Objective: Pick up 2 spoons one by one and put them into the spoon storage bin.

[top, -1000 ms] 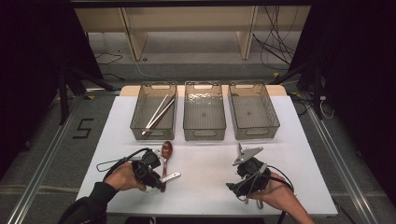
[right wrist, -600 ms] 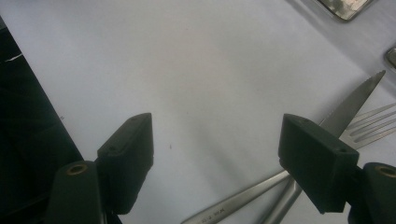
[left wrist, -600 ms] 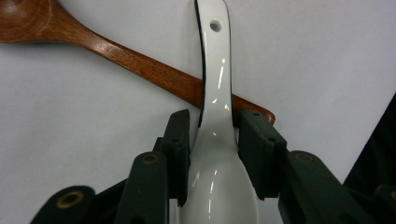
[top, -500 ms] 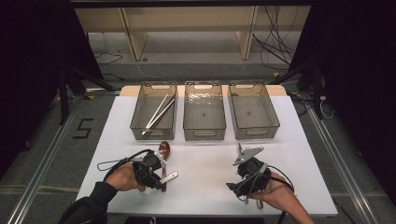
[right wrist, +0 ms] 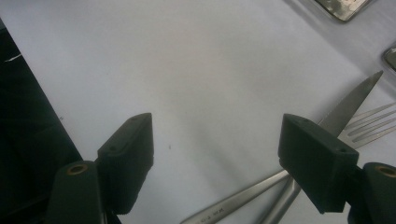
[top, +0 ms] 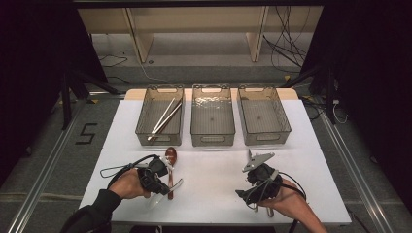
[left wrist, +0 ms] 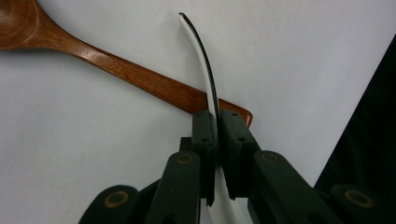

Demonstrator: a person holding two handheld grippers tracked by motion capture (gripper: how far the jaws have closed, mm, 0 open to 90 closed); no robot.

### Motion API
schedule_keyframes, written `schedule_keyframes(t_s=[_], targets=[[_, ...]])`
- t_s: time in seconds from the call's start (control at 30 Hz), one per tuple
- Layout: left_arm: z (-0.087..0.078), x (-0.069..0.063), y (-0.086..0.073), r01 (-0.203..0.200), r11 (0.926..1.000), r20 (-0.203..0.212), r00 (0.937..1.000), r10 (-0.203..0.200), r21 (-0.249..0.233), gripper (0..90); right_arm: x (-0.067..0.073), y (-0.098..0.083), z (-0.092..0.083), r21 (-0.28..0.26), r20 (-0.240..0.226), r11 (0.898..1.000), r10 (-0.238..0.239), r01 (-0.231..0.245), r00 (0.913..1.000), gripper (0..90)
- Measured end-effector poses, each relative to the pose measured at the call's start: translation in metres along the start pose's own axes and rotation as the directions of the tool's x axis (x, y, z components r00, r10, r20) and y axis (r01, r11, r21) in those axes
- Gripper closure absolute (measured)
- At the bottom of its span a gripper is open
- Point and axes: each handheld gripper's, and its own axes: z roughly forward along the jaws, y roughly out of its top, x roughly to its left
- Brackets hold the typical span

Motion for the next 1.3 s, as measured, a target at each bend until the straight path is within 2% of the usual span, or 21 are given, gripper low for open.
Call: schedule_keyframes(t_s=[0.07,0.47,0.63,0.77,0.83,0.97,1.1,1.17,1.3], targets=[[0.002,0.0,0.0,0.01,1.0,0.003,0.9999,-0.01,0.003,83.2,0.0,0.0,0.0,0.001,0.001,1.0,-0.003,0.003,1.0,27.6],[0.003,-0.003,0.002,0.006,0.9999,-0.005,1.0,-0.005,0.014,84.2,0.0,0.0,0.0,-0.001,-0.001,1.0,-0.001,0.001,1.0,27.7],[-0.008,-0.003,0.003,0.008,0.9994,0.003,1.0,-0.008,-0.034,84.3,0.0,0.0,0.0,-0.002,-0.002,1.0,0.003,-0.003,1.0,27.7],[-0.017,-0.006,0.006,0.009,0.9961,0.003,1.0,-0.009,-0.088,84.3,0.0,0.0,0.0,-0.001,0.001,1.0,0.007,-0.007,1.0,27.7],[-0.021,-0.006,0.008,0.016,0.9935,0.009,0.9999,-0.015,-0.112,84.3,0.0,0.0,0.0,-0.002,0.0,1.0,0.008,-0.008,1.0,27.7],[-0.03,-0.005,0.011,0.028,0.9856,-0.005,0.9995,-0.03,-0.166,84.3,0.0,0.0,0.0,0.002,-0.001,1.0,0.014,-0.014,0.9999,27.6],[-0.035,-0.002,0.015,0.051,0.9744,-0.011,0.9984,-0.055,-0.219,84.3,-0.002,0.0,0.0,-0.006,0.003,1.0,0.014,-0.014,0.9999,27.7],[-0.038,0.001,0.017,0.067,0.965,-0.012,0.9973,-0.072,-0.254,84.3,-0.002,0.0,0.0,-0.008,0.003,1.0,0.013,-0.013,0.9999,27.7],[-0.043,0.006,0.025,0.076,0.9546,-0.025,0.9959,-0.087,-0.288,84.2,-0.002,0.0,-0.001,-0.01,0.002,1.0,0.015,-0.015,0.9999,27.7]])
